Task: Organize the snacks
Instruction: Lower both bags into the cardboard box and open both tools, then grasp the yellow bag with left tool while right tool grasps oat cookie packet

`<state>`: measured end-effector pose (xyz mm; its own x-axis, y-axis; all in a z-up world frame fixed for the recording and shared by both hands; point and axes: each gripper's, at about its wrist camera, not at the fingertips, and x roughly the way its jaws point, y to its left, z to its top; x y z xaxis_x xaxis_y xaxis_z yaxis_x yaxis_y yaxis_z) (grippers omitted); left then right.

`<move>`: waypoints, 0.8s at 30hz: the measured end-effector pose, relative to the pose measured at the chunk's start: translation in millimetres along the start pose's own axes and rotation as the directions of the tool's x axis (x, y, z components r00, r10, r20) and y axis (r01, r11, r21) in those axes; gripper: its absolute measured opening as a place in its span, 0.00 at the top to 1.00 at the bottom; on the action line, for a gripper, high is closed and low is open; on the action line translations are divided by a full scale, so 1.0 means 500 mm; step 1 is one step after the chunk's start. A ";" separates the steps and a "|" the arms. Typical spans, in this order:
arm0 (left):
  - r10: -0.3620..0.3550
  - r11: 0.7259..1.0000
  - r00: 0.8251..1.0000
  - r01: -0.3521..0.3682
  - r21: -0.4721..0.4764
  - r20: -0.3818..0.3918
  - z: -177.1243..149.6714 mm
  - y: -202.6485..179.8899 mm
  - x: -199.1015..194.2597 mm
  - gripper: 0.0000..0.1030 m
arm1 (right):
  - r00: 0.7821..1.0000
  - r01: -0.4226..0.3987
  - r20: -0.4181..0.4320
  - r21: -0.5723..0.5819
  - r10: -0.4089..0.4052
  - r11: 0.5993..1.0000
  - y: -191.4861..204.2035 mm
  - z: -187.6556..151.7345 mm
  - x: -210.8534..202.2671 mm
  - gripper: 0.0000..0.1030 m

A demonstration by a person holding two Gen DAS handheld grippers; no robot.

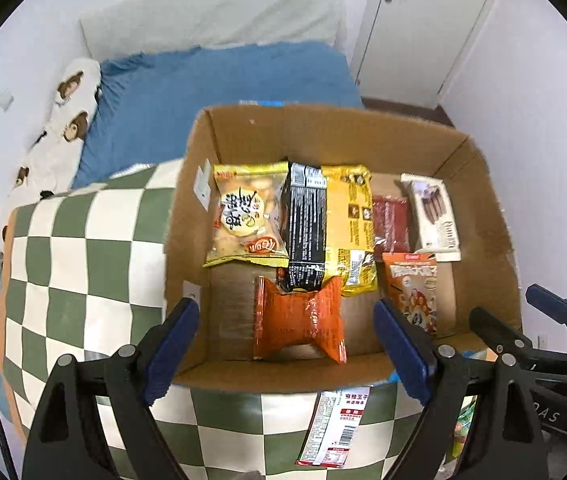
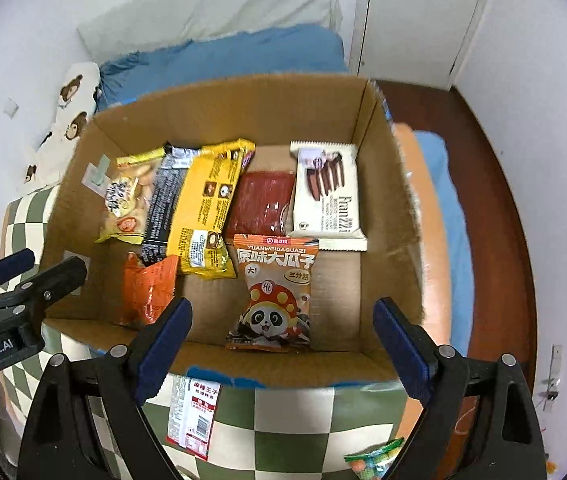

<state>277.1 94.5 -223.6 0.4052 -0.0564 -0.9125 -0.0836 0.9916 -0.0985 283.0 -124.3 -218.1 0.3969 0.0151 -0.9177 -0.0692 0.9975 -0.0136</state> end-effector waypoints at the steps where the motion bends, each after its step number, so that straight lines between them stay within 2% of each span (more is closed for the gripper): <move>1: 0.002 1.000 1.000 -0.003 0.002 0.015 -0.006 -0.001 -0.011 0.14 | 1.000 0.003 0.019 -0.006 -0.003 1.000 0.002 -0.006 -0.016 0.09; 4: 0.025 1.000 0.998 -0.026 0.013 0.066 -0.022 -0.009 -0.046 0.14 | 0.998 0.002 0.068 -0.008 -0.001 1.000 0.005 -0.023 -0.061 0.09; 11: 0.015 0.999 0.986 -0.020 0.029 0.166 -0.059 -0.017 -0.142 0.14 | 0.987 -0.019 0.163 0.006 0.017 1.000 0.002 -0.062 -0.155 0.09; 19: -0.014 1.000 0.980 0.009 0.024 0.200 -0.093 -0.023 -0.207 0.14 | 0.969 -0.034 0.247 0.026 0.026 0.999 0.001 -0.111 -0.252 0.09; 24: -0.018 0.998 0.983 0.007 0.057 0.184 -0.150 -0.032 -0.215 0.14 | 0.970 -0.080 0.236 0.056 0.065 0.995 -0.008 -0.150 -0.270 0.06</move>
<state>166.6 76.0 -153.8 0.5674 -0.0517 -0.8218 -0.0289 0.9962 -0.0826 161.0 -135.5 -123.9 0.5963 0.0958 -0.7970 -0.0496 0.9953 0.0826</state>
